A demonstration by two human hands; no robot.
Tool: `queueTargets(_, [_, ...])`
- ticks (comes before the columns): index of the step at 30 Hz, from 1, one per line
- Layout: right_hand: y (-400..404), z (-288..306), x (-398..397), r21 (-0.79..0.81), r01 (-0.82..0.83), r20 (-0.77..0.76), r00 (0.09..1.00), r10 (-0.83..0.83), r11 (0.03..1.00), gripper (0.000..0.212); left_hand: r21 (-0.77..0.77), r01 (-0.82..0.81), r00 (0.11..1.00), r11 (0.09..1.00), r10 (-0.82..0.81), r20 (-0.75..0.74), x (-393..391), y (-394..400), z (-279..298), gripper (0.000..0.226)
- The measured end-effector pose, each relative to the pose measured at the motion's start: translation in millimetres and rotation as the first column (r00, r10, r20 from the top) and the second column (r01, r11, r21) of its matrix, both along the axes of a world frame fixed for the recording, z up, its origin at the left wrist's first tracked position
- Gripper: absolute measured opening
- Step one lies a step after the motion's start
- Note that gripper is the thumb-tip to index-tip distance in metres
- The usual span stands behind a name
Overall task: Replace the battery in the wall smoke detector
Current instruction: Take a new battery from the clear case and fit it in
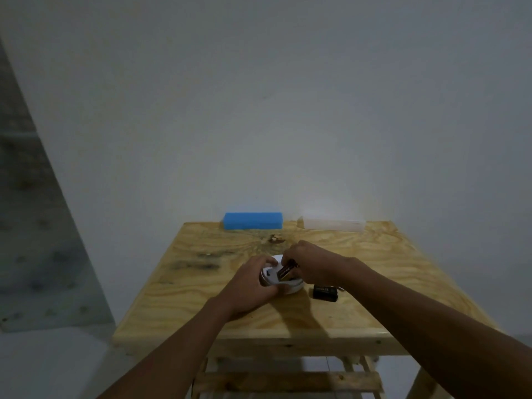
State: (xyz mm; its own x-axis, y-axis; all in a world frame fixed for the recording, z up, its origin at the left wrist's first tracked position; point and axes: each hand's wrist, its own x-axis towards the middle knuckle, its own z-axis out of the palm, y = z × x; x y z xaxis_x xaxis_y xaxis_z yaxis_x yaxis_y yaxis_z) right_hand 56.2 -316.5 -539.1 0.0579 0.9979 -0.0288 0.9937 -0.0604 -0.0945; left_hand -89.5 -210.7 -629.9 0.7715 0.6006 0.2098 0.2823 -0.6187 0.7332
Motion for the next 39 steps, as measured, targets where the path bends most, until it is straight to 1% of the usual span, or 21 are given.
queueTargets(3, [-1,-5,0,0.013,0.041,-0.071,0.997,-0.04,0.999,0.029,0.018,0.017,0.999,1.0,-0.017,0.027,0,-1,4,0.04])
queueTargets(4, [-1,-6,0,0.015,0.052,-0.097,0.994,-0.05,0.999,0.029,0.013,0.025,0.999,1.0,-0.026,0.031,1,-2,6,0.035])
queueTargets(8, [-3,-7,2,0.032,0.069,-0.185,0.981,-0.062,0.997,0.032,0.01,0.046,0.999,0.999,-0.046,0.026,6,1,8,0.027])
queueTargets(11, [-3,-6,3,0.054,0.067,-0.248,0.967,-0.051,0.996,0.038,0.0,0.027,1.0,1.0,-0.027,0.015,11,3,8,0.021])
queueTargets(15, [-8,-4,6,0.081,0.095,-0.373,0.926,-0.058,0.992,0.042,0.014,0.028,1.0,1.0,-0.027,-0.01,17,2,14,0.023])
queueTargets(17, [-11,-6,10,0.142,0.173,-0.452,0.887,-0.092,0.975,0.043,0.034,0.032,0.999,0.999,-0.032,0.003,18,3,14,0.018])
queueTargets(19, [-13,-10,15,0.195,0.305,-0.52,0.838,-0.165,0.932,0.042,0.055,0.02,1.0,0.998,-0.021,0.015,19,2,12,0.014])
queueTargets(21, [-13,-15,19,0.158,0.42,-0.542,0.794,-0.277,0.894,0.038,0.053,0.001,1.0,0.999,-0.002,0.023,20,1,11,0.015])
queueTargets(23, [-13,-22,20,0.087,0.461,-0.58,0.744,-0.331,0.883,0.029,0.04,-0.01,1.0,0.999,0.009,0.016,21,1,12,0.016])
queueTargets(27, [-13,-31,18,0.013,0.551,-0.693,0.606,-0.39,0.834,0.02,0.039,-0.014,1.0,0.999,0.014,-0.009,24,2,15,0.016])
queueTargets(31, [-13,-35,14,-0.017,0.627,-0.751,0.506,-0.424,0.779,0.013,0.057,-0.006,1.0,0.998,0.007,-0.025,26,1,18,0.016])
queueTargets(33, [-13,-36,14,-0.019,0.644,-0.783,0.465,-0.412,0.764,0.016,0.062,-0.003,0.999,0.998,0.005,-0.04,27,1,20,0.017])
queueTargets(35, [-12,-38,14,0.016,0.652,-0.8,0.463,-0.381,0.758,0.022,0.068,-0.007,0.998,0.998,0.011,-0.06,28,1,21,0.02])
queueTargets(37, [-12,-38,12,0.056,0.653,-0.787,0.494,-0.369,0.755,0.019,0.061,-0.018,0.997,0.998,0.022,-0.07,29,2,23,0.024])
queueTargets(39, [-13,-37,8,0.088,0.645,-0.785,0.513,-0.346,0.759,0.019,0.065,-0.023,0.997,0.998,0.028,-0.077,31,2,24,0.023])
